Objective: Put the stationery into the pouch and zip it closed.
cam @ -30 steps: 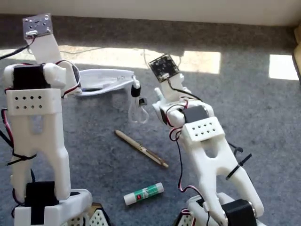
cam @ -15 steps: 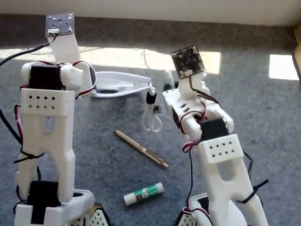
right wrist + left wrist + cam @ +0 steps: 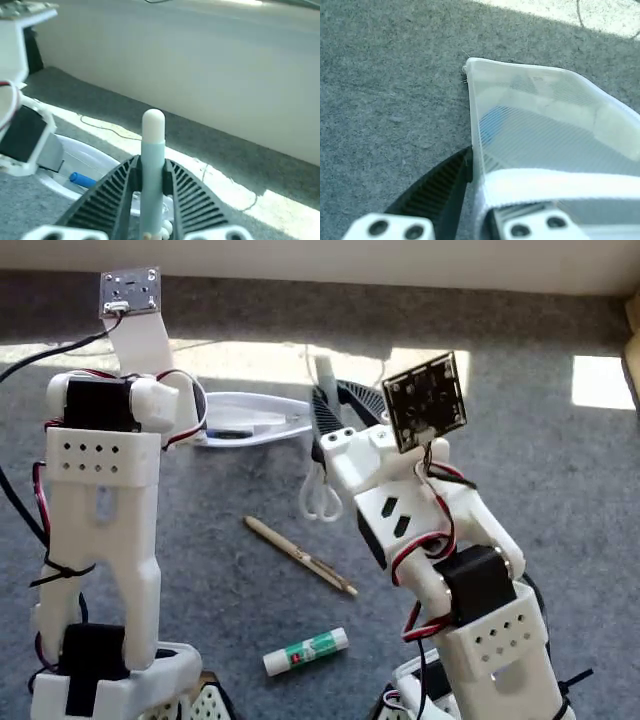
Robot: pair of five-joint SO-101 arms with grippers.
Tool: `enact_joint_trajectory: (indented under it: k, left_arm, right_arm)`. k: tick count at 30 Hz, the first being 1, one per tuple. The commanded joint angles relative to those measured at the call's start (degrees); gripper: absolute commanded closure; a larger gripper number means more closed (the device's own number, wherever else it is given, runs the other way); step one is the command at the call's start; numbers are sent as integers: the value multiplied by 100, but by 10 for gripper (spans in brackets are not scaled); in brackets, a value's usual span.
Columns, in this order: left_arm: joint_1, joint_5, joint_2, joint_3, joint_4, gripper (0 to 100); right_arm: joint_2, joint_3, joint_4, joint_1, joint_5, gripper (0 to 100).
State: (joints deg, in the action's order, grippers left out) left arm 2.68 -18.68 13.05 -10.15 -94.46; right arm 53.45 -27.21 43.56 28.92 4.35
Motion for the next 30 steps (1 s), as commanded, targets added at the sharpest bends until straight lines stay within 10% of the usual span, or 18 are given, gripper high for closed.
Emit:
enact_joint_trajectory:
  k: [1, 10, 30]
  left_arm:
    - [-110, -53, 198, -127, 88, 994]
    - [-110, -53, 198, -127, 88, 994]
    - [-110, -53, 198, -136, 114, 994]
  right_arm:
    - [207, 549, -110, 505, -70, 994]
    - [171, 1314, -295, 1332, -62, 994]
    - [207, -576, -4681, 1490, -26, 994]
